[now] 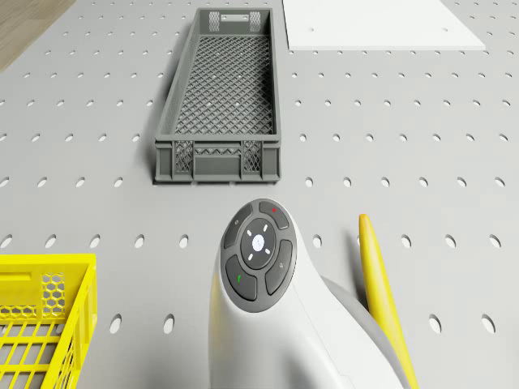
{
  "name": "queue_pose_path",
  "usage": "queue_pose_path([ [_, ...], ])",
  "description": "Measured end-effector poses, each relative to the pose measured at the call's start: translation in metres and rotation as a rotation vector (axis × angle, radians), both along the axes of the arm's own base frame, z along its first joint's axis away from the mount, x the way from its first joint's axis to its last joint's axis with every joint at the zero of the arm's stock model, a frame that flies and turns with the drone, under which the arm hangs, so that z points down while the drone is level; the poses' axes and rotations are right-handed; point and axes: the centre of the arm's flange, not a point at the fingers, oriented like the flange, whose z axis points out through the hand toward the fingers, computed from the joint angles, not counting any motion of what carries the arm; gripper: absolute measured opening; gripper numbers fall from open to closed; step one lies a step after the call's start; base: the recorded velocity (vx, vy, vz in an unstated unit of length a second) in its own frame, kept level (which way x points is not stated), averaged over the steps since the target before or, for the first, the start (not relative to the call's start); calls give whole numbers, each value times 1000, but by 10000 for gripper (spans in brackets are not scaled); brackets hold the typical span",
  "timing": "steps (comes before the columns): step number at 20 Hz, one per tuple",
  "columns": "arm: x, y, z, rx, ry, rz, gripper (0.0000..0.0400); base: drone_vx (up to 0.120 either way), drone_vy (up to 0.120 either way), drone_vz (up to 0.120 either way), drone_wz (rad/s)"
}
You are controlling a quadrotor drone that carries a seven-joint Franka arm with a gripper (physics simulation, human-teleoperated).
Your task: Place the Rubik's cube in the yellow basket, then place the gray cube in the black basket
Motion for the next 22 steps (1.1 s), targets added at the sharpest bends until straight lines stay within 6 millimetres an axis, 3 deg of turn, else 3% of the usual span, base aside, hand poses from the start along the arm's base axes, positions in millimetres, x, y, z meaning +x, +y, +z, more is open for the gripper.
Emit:
queue_pose_path([
  [15, 0, 0, -5, 0, 0, 0, 251, 0, 0, 0, 0],
  [22, 0, 0, -26, 0, 0, 0, 250, 0, 0, 109, 0],
])
